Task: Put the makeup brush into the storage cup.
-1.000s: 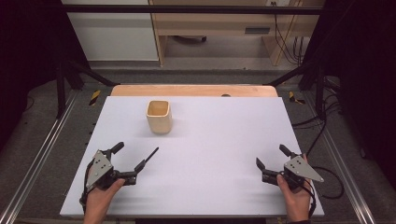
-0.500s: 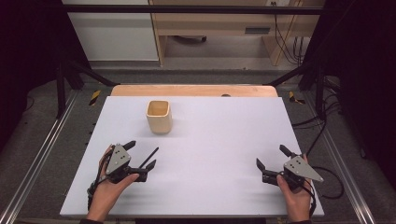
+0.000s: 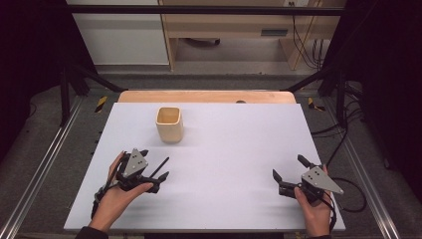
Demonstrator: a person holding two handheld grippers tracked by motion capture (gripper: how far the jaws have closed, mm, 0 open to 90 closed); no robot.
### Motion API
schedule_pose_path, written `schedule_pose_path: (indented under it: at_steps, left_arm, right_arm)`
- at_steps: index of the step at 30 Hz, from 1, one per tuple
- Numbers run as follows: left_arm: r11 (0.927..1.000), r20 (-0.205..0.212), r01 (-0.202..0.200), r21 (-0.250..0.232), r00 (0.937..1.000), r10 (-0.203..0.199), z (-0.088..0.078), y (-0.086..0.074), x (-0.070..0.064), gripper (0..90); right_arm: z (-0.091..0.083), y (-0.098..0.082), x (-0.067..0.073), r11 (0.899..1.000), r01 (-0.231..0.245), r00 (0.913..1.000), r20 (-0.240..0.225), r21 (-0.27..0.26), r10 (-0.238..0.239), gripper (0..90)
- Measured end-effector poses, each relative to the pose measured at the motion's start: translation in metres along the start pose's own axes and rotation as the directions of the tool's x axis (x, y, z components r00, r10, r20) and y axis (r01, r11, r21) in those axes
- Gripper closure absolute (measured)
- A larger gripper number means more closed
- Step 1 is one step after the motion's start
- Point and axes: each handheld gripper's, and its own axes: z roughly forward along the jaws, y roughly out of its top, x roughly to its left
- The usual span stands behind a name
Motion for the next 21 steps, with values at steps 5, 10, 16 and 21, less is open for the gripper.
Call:
schedule_pose_path:
  at_steps: [5, 10, 16, 21]
  left_arm:
    - [0.9994, 0.0, -0.015, 0.031, 0.9999, 0.015, 0.005, 0.0, 0.001, 2.2]
    - [0.9974, 0.003, -0.023, 0.068, 0.9997, 0.023, 0.006, 0.001, 0.003, 2.3]
    - [0.9945, 0.001, -0.016, 0.104, 0.9999, 0.016, 0.007, 0.002, 0.008, 2.5]
    - [0.9873, 0.003, -0.021, 0.157, 0.9998, 0.021, 0.009, 0.006, 0.01, 2.6]
  right_arm:
    - [0.0, 0.0, 0.0, 1.0, -0.001, 1.0, 0.0, 0.002, 0.001, 2.8]
    - [0.0, -0.001, 0.001, 1.0, -0.003, 1.0, -0.003, 0.008, 0.003, 2.8]
    - [0.0, -0.001, 0.001, 1.0, -0.005, 1.0, 0.0, 0.009, 0.005, 2.8]
    - [0.0, -0.001, 0.001, 1.0, -0.003, 1.0, -0.001, 0.01, 0.003, 2.8]
